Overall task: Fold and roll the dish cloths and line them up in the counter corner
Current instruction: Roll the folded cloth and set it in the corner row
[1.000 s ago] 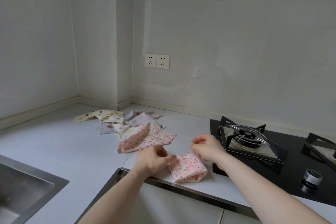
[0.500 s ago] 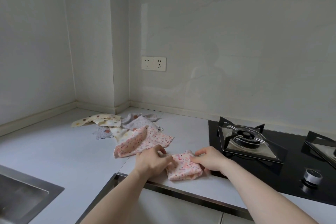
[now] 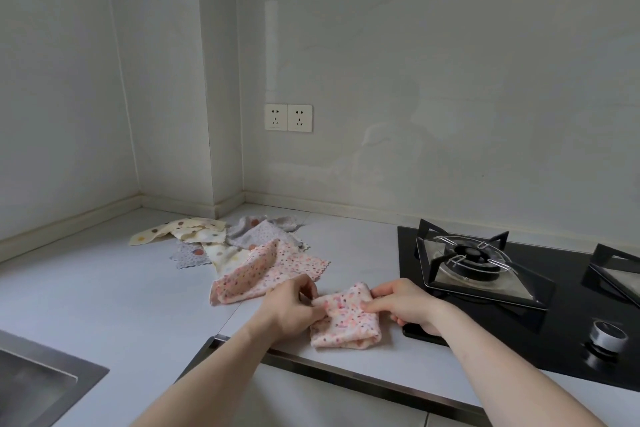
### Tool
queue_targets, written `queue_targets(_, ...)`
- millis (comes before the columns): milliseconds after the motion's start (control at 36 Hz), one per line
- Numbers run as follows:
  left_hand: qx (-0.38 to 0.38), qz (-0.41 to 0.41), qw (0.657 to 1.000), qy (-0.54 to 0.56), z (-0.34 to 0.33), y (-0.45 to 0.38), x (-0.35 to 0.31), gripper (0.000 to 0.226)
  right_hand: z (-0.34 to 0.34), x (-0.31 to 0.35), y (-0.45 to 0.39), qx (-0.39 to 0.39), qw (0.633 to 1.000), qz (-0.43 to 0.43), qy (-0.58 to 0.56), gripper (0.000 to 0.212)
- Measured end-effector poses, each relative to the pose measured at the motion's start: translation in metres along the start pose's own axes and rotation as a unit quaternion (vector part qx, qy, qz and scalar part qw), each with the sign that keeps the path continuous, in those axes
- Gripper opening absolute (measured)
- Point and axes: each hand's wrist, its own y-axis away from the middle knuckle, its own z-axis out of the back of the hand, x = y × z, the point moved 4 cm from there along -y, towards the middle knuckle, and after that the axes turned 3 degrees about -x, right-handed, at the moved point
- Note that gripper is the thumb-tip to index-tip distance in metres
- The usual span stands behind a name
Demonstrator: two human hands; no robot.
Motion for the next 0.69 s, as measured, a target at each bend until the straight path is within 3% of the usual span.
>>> queue_targets(194,0.013,-0.002,0.996,0.084,0.003,-0.009,-0.001,0.04,0.0,-0.007,-0.001,-0.078,0.992,0.074,-0.06,0.012)
queue_targets(278,0.014,-0.002,0.995,0.099,0.005,-0.01,-0.003,0.013,-0.001,-0.011,0.0,-0.122,0.985,0.097,-0.073,0.011)
queue_targets(361,0.003,0.0,0.992,0.124,0.003,-0.011,-0.003,0.033,-0.002,-0.012,-0.001,-0.134,0.982,0.11,-0.078,0.011)
queue_targets(694,-0.018,-0.025,0.98,0.196,0.007,-0.003,-0.011,0.01,-0.002,-0.016,-0.003,-0.182,0.97,0.112,-0.113,0.009)
